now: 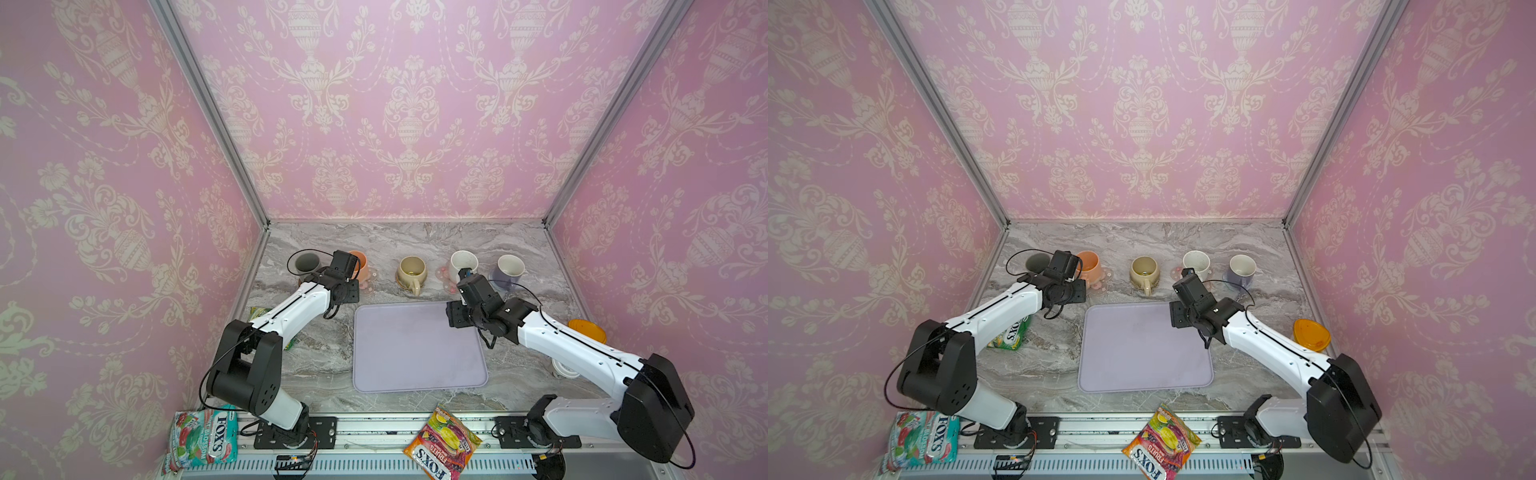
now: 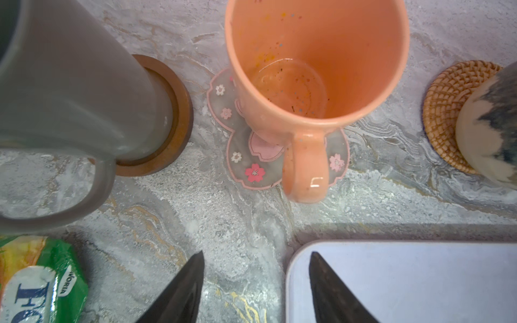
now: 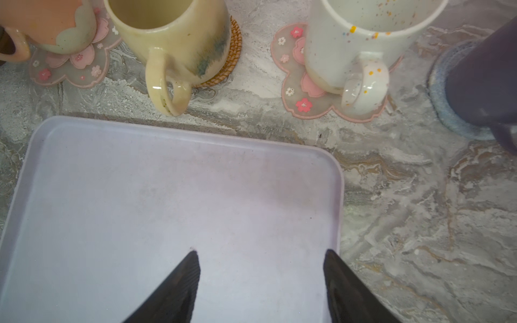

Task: Place cups on coasters
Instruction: Place the cup on the coaster, then reset both arms

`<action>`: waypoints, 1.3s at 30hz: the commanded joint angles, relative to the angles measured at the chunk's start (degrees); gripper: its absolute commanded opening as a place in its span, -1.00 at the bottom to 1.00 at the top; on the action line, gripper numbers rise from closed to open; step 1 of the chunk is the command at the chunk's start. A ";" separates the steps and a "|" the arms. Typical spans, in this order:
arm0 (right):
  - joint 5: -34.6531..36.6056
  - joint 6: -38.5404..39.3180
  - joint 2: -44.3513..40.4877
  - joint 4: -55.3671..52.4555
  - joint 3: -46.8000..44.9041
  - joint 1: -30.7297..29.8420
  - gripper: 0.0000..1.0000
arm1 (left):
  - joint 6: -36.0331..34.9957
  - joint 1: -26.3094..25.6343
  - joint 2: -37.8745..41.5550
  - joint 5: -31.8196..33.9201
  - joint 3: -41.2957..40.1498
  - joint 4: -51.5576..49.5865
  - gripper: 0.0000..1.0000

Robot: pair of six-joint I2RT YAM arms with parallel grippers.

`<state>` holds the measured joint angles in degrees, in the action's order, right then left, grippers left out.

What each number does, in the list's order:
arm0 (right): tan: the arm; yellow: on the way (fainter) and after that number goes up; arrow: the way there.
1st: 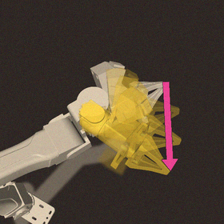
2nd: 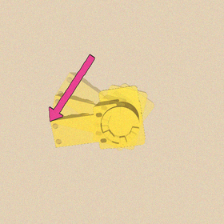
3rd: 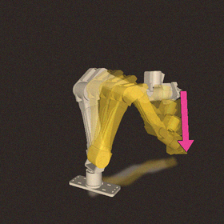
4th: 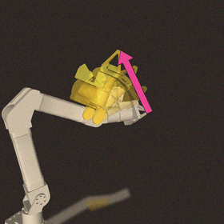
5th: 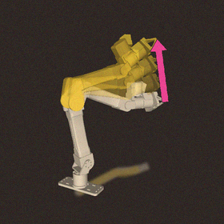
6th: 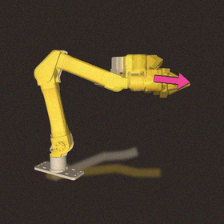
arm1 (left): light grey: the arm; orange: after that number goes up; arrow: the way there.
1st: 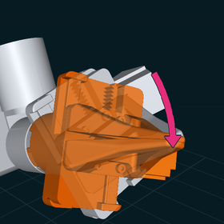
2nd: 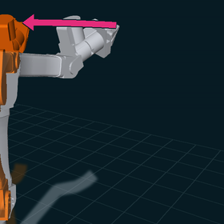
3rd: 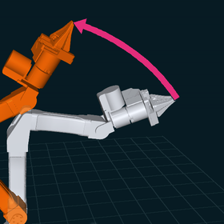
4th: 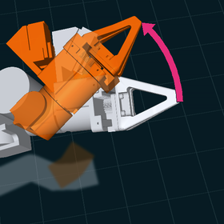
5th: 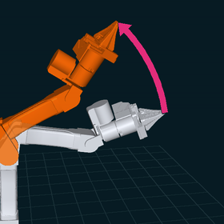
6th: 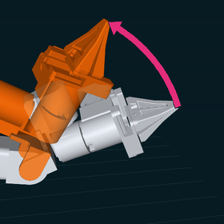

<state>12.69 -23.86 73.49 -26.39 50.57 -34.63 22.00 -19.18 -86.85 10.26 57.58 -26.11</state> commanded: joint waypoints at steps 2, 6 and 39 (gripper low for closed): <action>3.88 3.71 -3.38 -0.29 -2.33 2.79 0.45 | -2.02 0.50 5.02 6.54 -4.50 3.59 0.30; 3.30 5.52 -5.43 0.91 -3.61 6.44 0.46 | -2.92 0.58 8.86 9.86 -8.76 7.41 0.35; 1.99 17.02 -7.51 41.06 -24.20 28.25 0.52 | -13.96 9.97 16.71 24.25 -32.70 44.00 0.99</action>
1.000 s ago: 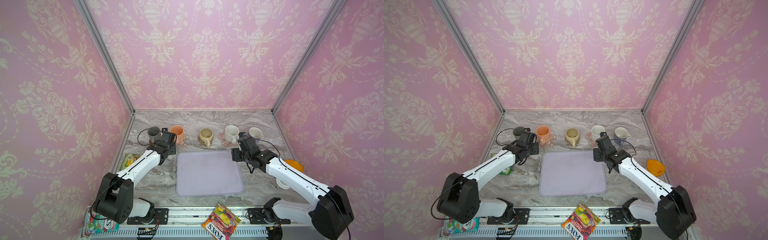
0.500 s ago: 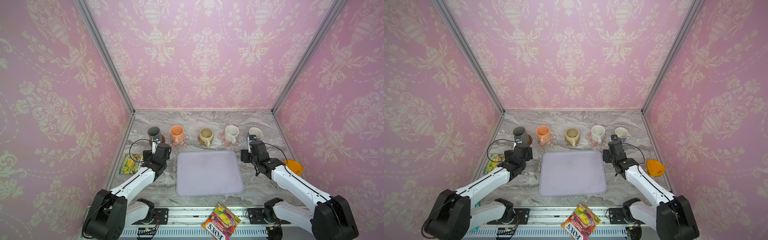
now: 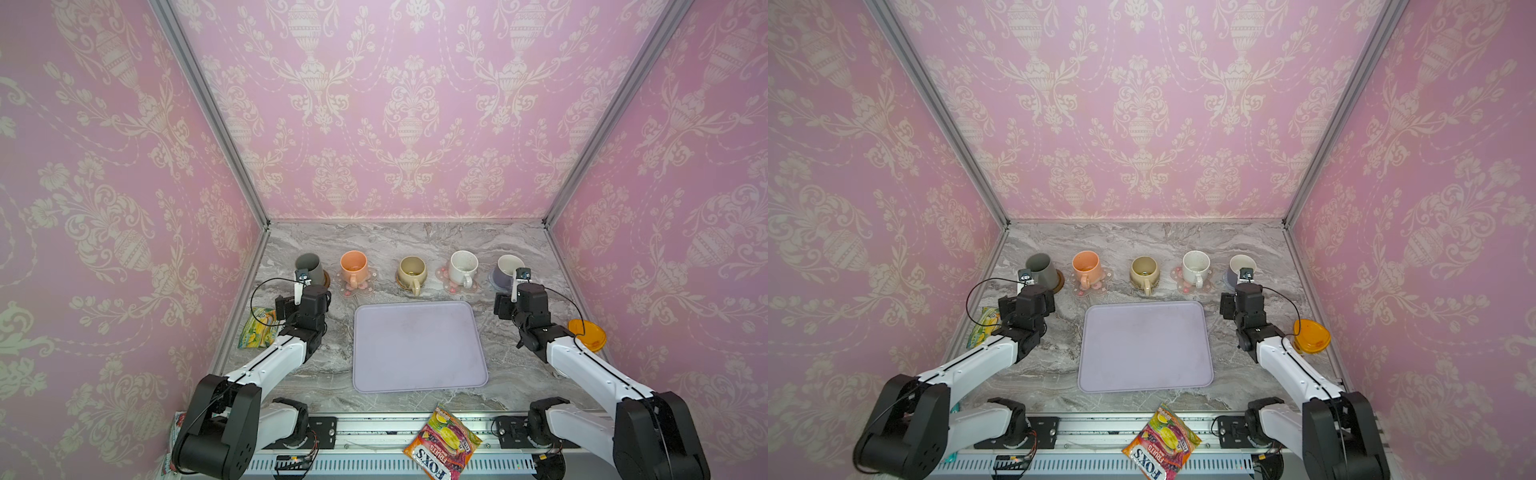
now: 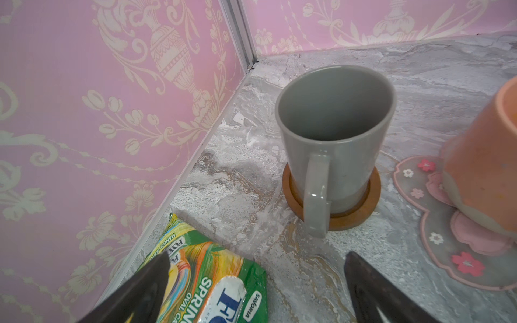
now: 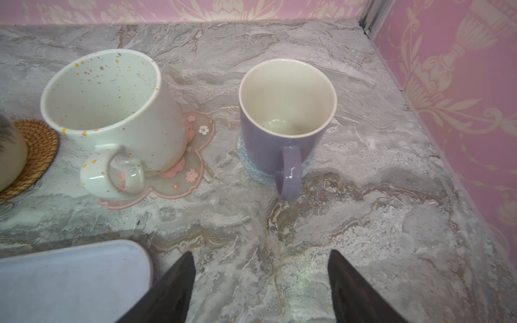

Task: Place cups on coasters
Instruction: Reset both arms

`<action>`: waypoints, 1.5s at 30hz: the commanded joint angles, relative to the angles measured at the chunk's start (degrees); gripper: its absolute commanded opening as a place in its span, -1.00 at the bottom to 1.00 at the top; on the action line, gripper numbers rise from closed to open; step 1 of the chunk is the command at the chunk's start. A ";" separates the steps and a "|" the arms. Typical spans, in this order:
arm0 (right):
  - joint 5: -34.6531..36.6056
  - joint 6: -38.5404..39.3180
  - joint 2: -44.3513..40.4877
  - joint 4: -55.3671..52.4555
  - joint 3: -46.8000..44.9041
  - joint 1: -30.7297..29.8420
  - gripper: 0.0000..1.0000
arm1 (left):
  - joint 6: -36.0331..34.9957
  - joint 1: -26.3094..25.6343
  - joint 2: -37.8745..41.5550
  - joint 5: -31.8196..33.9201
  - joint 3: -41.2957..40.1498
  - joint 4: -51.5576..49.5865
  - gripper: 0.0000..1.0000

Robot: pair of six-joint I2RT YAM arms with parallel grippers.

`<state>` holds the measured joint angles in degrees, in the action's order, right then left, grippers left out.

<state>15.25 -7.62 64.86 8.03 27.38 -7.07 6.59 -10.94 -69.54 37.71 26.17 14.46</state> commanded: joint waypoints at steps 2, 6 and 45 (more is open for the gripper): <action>-0.43 1.65 3.08 10.10 -1.27 1.25 0.52 | 1.33 2.92 -1.38 -4.70 -2.37 6.67 0.99; -0.31 3.44 7.22 15.92 -1.48 2.34 0.52 | -0.25 4.08 -4.51 -7.73 -2.49 9.83 0.99; -15.53 6.22 24.02 61.06 -14.14 5.66 0.57 | -8.55 6.55 -20.72 -18.05 -7.61 45.32 0.99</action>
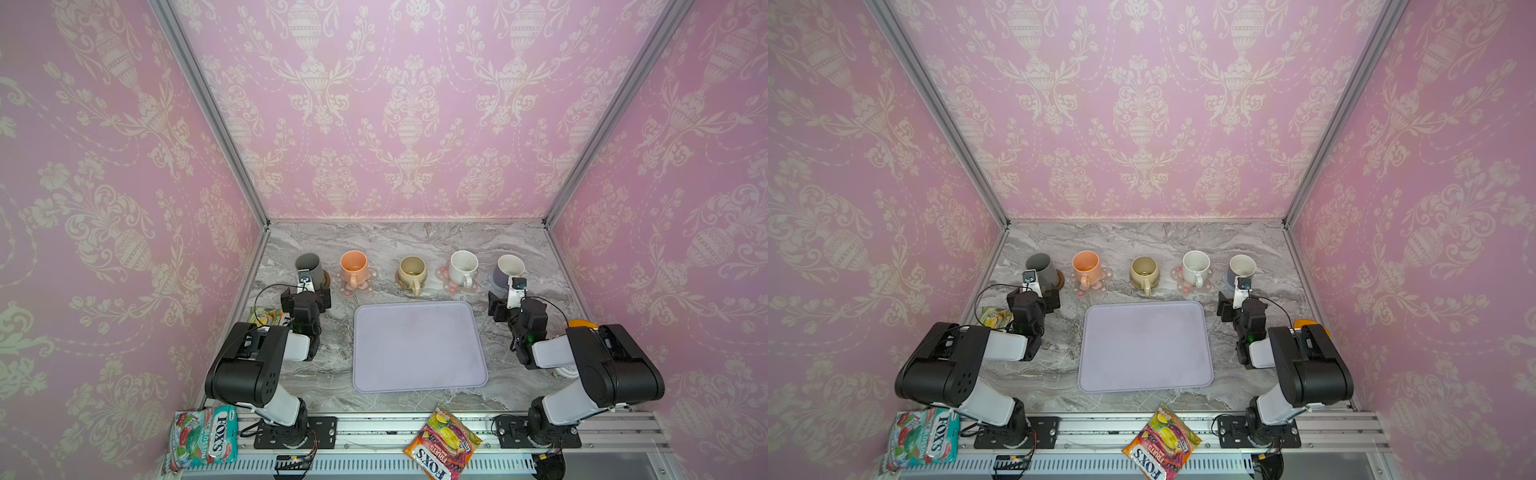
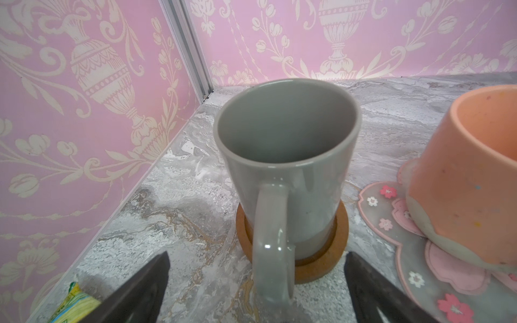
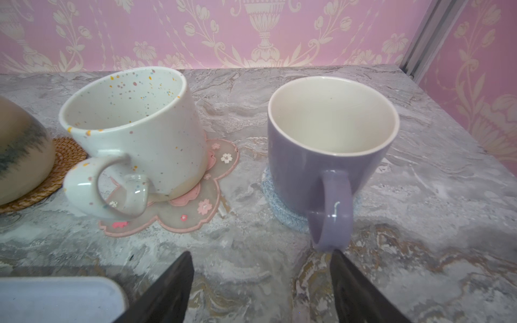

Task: Place cups on coasters
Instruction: Reset both arms

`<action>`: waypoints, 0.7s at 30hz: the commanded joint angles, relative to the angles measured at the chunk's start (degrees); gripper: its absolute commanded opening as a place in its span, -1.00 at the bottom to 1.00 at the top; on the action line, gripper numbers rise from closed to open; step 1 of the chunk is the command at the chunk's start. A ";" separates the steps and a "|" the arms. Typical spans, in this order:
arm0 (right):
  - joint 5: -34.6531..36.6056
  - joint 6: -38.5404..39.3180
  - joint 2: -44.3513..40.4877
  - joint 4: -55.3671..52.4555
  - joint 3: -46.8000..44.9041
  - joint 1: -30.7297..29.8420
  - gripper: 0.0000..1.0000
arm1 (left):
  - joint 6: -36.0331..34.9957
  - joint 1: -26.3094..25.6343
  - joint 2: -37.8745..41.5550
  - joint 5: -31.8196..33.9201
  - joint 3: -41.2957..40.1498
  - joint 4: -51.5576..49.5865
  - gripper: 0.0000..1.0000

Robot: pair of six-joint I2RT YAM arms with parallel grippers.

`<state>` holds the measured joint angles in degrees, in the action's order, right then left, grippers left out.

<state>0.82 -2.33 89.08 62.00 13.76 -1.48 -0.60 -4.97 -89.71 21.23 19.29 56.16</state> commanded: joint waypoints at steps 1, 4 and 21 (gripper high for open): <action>-0.59 0.75 -0.13 6.84 -0.27 0.08 0.59 | -1.32 0.68 -0.62 -1.78 -0.75 3.78 0.99; -0.80 0.87 -0.34 2.95 1.66 0.12 0.62 | -1.07 1.17 -0.68 -3.09 -0.79 3.69 0.99; 0.67 0.42 -0.65 -7.68 7.00 0.10 1.00 | 0.60 3.65 -4.58 -7.74 -0.83 6.81 0.99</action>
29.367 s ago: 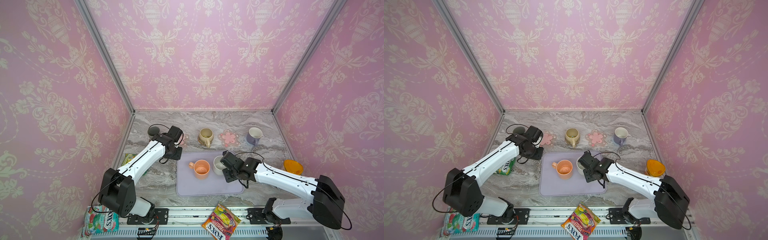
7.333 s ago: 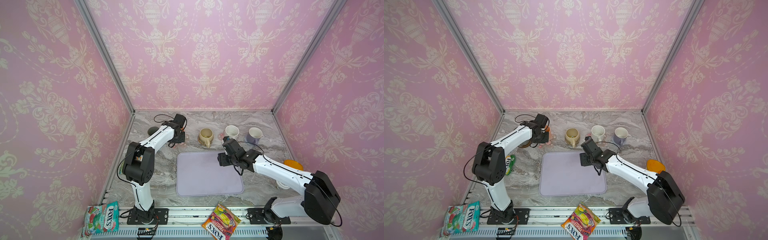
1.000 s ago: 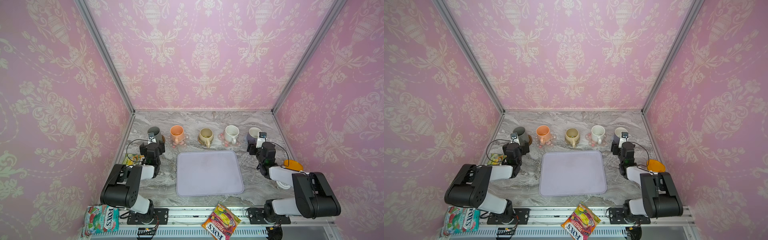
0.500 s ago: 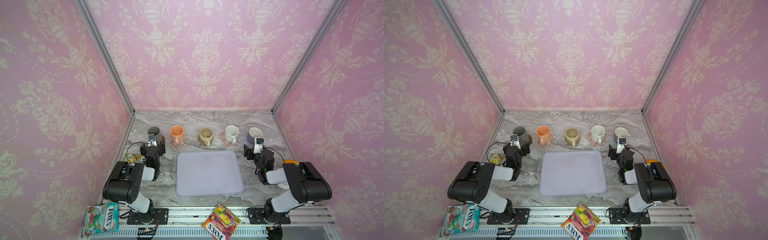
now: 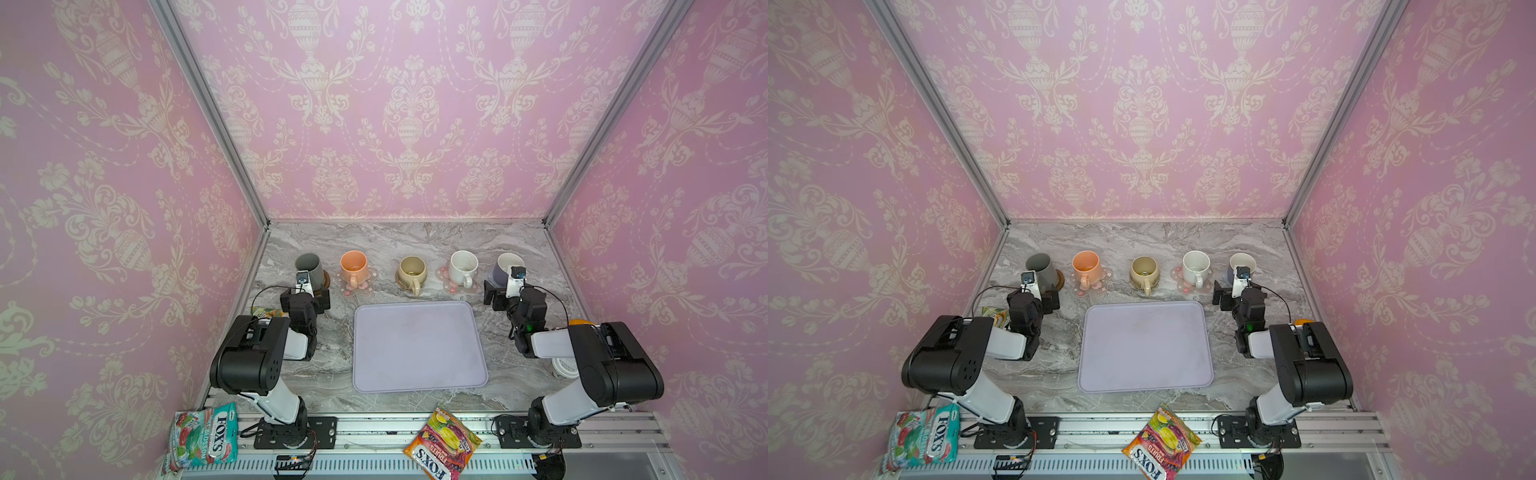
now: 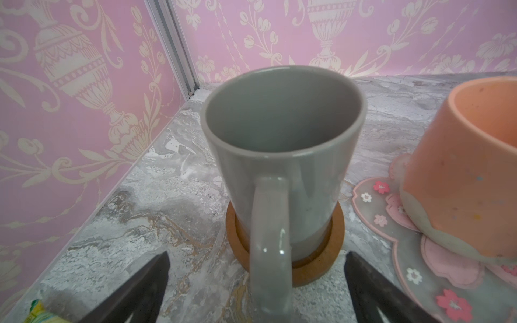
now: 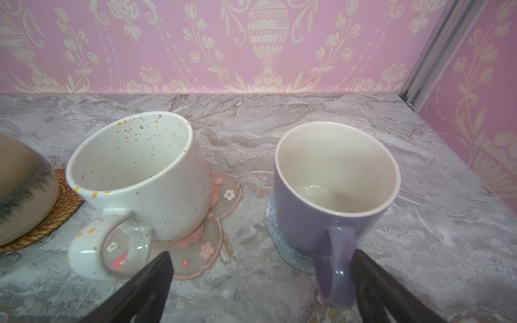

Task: Place cups on coasters
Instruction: Reset both arms

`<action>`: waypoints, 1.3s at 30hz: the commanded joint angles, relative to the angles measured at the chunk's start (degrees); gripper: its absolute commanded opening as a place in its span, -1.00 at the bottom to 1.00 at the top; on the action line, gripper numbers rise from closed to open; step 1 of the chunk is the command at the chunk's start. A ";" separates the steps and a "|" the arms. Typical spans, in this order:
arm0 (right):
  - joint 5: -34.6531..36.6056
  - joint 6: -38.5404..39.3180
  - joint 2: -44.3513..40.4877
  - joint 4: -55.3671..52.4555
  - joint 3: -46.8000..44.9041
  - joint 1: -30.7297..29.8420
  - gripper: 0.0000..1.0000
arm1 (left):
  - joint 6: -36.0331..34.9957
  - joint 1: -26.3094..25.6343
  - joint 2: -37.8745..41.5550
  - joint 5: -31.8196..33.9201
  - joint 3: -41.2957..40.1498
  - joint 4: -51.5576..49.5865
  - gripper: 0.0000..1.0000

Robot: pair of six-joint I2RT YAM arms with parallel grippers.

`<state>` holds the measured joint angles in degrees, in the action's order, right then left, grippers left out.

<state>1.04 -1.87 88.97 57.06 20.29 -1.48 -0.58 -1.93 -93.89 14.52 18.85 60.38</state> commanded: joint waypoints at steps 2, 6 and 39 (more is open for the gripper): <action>0.51 0.01 -0.54 -2.74 0.49 0.14 1.00 | 0.49 0.61 -0.18 -1.60 0.26 1.03 0.99; 0.53 -0.04 -0.53 -2.65 0.46 0.16 1.00 | 0.71 0.90 -0.16 -2.11 0.55 0.41 0.99; 0.46 -0.05 -0.48 -2.65 0.46 0.08 1.00 | 1.85 3.78 0.19 -10.15 1.71 -2.68 0.99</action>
<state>1.04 -1.87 88.97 57.06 20.29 -1.48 0.49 1.34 -93.91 3.49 19.79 58.65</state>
